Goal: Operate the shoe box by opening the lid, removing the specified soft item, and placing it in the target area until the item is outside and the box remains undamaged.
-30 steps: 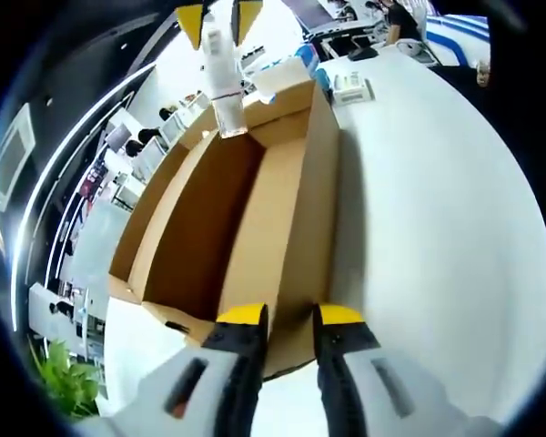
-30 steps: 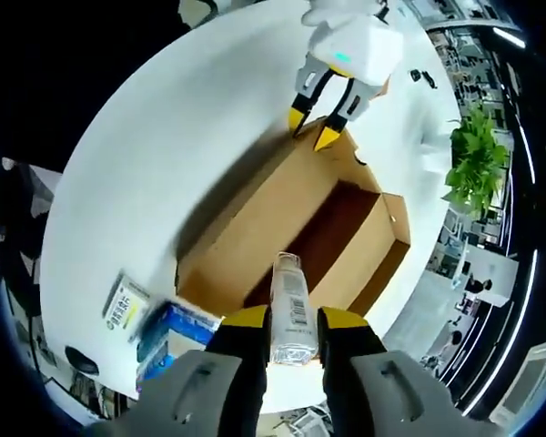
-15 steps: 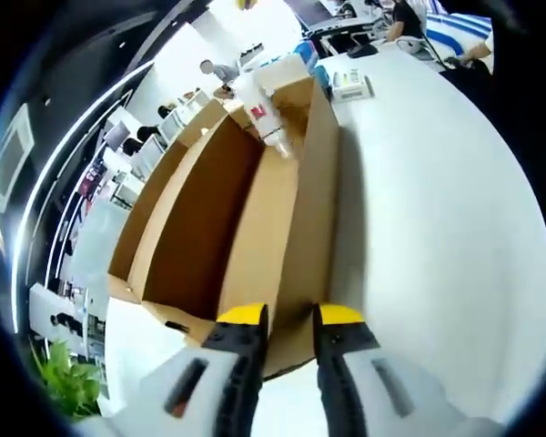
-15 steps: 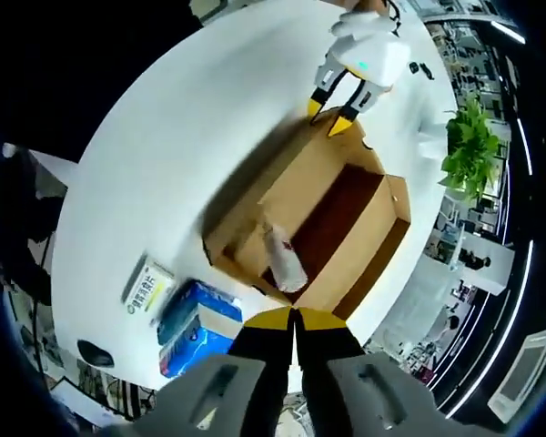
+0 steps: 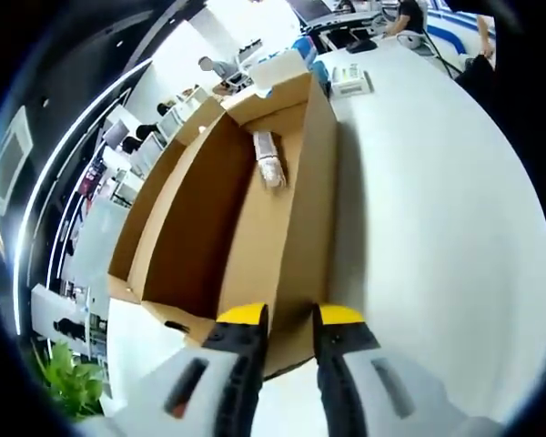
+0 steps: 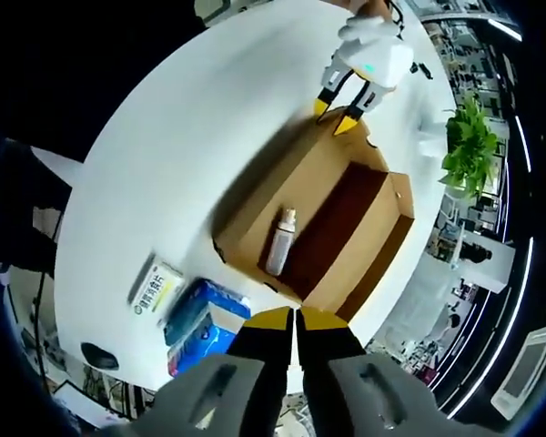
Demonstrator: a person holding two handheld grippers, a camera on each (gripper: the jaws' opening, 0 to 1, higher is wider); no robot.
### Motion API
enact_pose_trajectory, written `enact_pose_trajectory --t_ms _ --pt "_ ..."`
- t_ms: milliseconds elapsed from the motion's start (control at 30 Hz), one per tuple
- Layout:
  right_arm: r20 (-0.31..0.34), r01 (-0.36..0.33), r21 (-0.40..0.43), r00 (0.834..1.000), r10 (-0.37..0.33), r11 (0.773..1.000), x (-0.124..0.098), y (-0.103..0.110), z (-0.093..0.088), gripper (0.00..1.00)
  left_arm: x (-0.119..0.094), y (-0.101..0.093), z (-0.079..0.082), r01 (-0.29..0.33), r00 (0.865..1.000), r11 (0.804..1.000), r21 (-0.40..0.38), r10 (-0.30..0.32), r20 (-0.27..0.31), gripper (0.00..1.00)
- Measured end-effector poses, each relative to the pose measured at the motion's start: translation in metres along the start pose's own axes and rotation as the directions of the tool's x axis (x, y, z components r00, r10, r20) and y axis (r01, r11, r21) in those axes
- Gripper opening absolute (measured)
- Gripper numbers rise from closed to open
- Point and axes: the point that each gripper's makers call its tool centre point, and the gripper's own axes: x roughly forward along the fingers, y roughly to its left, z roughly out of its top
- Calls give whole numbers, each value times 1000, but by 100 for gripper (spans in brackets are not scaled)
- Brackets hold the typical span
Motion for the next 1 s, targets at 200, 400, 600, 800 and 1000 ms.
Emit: enact_pose_trajectory --t_ms 200,400,600,800,1000 --pt "7 -2 -3 1000 2 1000 1 0 2 2 -2 -1 0 -1 1000 1000 1 1 -1 20" --pt "16 -2 -5 1000 2 1000 2 -1 5 4 -1 1 -1 -1 1000 1000 1 1 -1 20" --pt "83 -7 0 996 7 1000 4 -2 15 9 0 1 -2 1 1000 1000 11 -1 -3 20" --pt "148 -59 74 988 47 995 18 -1 17 18 0 2 -2 -2 1000 1000 23 2 5 20" --pt "173 -99 138 982 75 985 26 -4 12 22 0 3 -1 4 1000 999 37 -4 21 20"
